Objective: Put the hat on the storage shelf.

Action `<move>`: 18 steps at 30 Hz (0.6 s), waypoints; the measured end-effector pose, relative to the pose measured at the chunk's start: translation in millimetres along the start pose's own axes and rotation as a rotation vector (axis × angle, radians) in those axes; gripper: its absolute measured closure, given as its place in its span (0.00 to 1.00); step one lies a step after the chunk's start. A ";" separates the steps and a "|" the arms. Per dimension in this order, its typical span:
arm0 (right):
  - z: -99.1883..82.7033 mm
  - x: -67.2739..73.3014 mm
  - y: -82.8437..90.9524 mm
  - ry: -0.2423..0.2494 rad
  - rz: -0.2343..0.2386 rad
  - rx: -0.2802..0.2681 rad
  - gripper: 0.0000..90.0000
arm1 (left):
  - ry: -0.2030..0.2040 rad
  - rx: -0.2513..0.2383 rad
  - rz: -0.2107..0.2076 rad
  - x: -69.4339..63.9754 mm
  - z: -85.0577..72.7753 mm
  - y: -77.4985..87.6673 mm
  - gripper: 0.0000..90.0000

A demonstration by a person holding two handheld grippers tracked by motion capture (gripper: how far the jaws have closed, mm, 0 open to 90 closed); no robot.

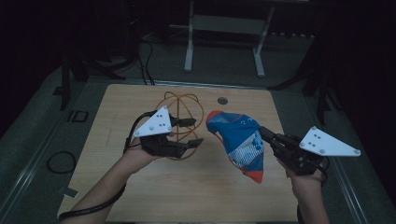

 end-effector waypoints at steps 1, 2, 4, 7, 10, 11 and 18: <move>2.1 -0.9 -1.6 0.001 -0.001 -0.001 1.00 | 0.004 0.005 0.016 1.4 -1.6 3.5 0.41; 4.1 -2.0 -3.7 0.004 -0.005 0.000 1.00 | 0.008 0.003 0.034 2.5 -3.7 7.2 0.37; 8.3 -4.7 -9.0 0.002 -0.004 -0.004 1.00 | 0.019 0.003 0.072 5.1 -9.1 14.2 0.29; 15.1 -8.2 -18.1 0.005 -0.004 -0.003 1.00 | 0.026 0.002 0.145 10.2 -20.4 24.5 0.16; 22.5 -10.6 -27.5 0.019 -0.019 0.002 1.00 | 0.036 0.008 0.215 15.5 -35.1 34.0 0.06; 24.8 -12.2 -30.5 0.019 -0.020 0.002 1.00 | 0.052 0.008 0.234 17.6 -40.3 37.6 0.03; 43.4 -24.9 -52.6 0.009 -0.020 -0.005 1.00 | 0.109 -0.006 0.372 25.8 -81.5 61.1 0.03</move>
Point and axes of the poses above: each handheld gripper's, and its own axes: y roughly backward along the jaws, z roughly out of its top, x roughly to its left, the point moved 2 cm from there along -y, roughly forward along the jaws, and after that the axes turned 7 degrees about z, right-handed, at the moved point
